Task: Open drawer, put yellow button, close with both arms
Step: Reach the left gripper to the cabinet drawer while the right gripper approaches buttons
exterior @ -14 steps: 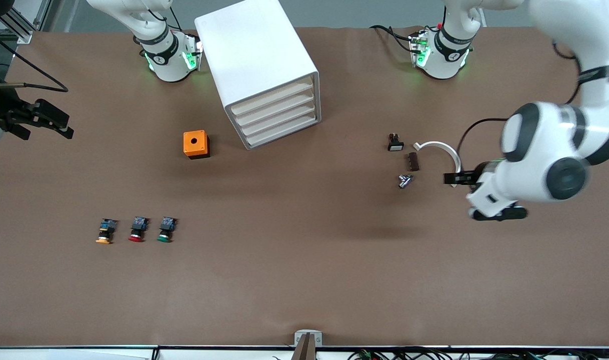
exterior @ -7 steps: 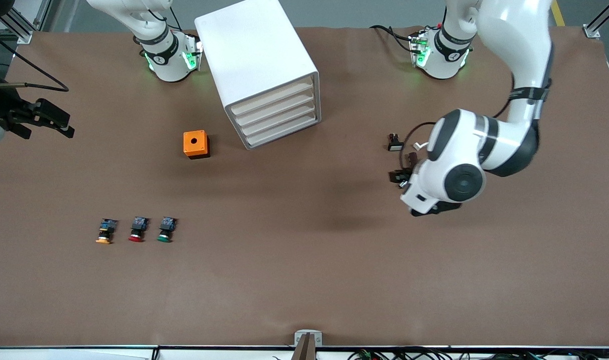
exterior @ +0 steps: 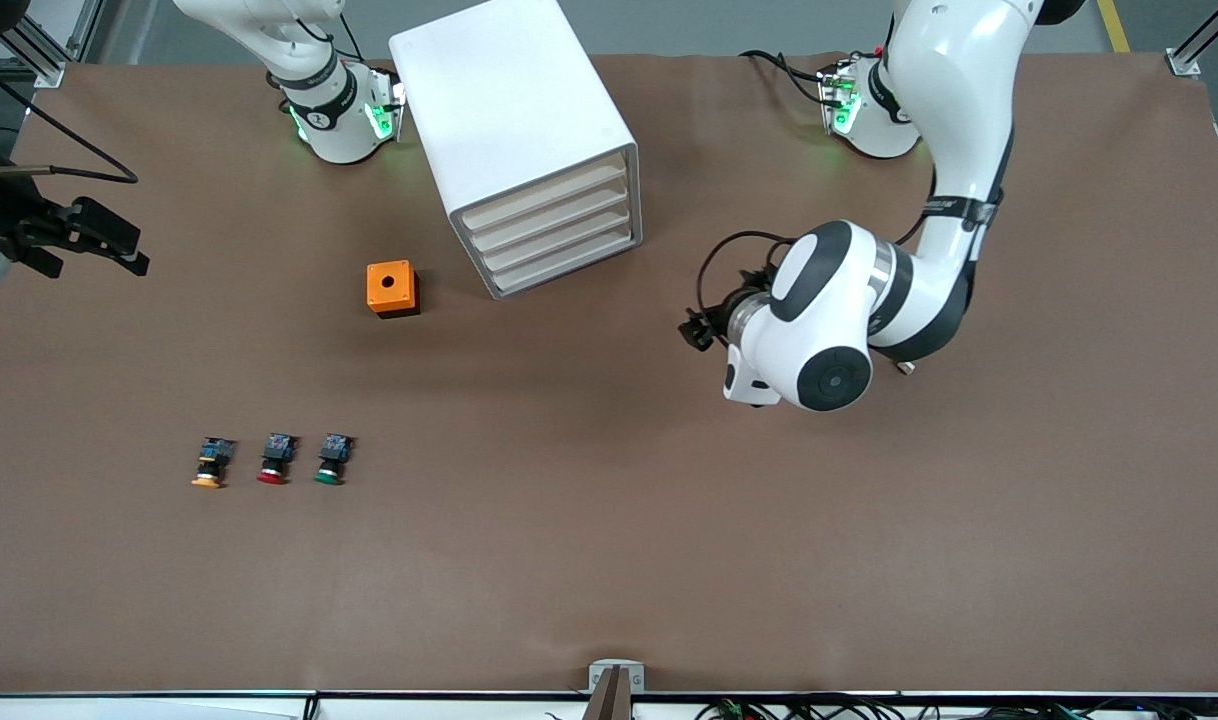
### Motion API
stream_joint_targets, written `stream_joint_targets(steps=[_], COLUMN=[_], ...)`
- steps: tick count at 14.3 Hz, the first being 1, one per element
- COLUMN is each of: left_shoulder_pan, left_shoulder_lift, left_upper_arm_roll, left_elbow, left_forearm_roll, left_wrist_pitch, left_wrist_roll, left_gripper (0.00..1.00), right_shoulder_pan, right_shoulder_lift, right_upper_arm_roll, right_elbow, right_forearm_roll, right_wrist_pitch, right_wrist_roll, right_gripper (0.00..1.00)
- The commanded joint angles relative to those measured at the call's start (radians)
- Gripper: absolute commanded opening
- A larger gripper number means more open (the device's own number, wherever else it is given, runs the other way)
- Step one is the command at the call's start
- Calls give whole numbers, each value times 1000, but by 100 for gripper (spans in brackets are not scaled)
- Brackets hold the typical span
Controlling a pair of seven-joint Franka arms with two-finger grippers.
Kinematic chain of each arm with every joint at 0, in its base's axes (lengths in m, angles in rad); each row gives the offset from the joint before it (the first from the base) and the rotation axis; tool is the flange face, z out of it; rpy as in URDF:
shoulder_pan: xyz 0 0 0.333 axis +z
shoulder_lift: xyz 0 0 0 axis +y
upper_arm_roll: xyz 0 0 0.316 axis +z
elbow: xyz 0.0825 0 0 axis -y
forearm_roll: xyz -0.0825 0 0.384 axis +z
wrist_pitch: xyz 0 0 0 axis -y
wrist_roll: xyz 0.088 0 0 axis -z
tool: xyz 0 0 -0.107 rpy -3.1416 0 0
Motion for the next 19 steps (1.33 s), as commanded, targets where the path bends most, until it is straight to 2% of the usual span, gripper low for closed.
stream_joint_targets(steps=[1, 6, 10, 12, 15, 19], left_shoulder_pan=[-10, -55, -56, -56, -56, -56], left_shoulder_lift=[44, 84, 118, 142, 167, 214], left_upper_arm_roll=[6, -3, -57, -83, -104, -126], left_elbow=[37, 36, 36, 37, 36, 34], left_forearm_roll=[-143, -264, -356, -413, -464, -560], left_wrist_pitch=[-29, -32, -32, -43, -67, -99], left_wrist_roll=[-228, -589, -826, -937, -1017, -1120], left_gripper=[99, 99, 99, 99, 99, 72], right_shoulder_pan=[-25, -34, -40, -52, -91, -129], right_shoulder_lift=[-22, 40, 203, 238, 309, 412], right_upper_arm_roll=[13, 11, 11, 11, 11, 11], right_elbow=[-2, 28, 44, 56, 33, -66], right_forearm_roll=[7, -21, -22, -36, -42, -41], right_wrist_pitch=[3, 19, 50, 58, 162, 401], right_wrist_roll=[-14, -16, -14, -16, -14, -8], right_gripper=[100, 100, 100, 100, 100, 100])
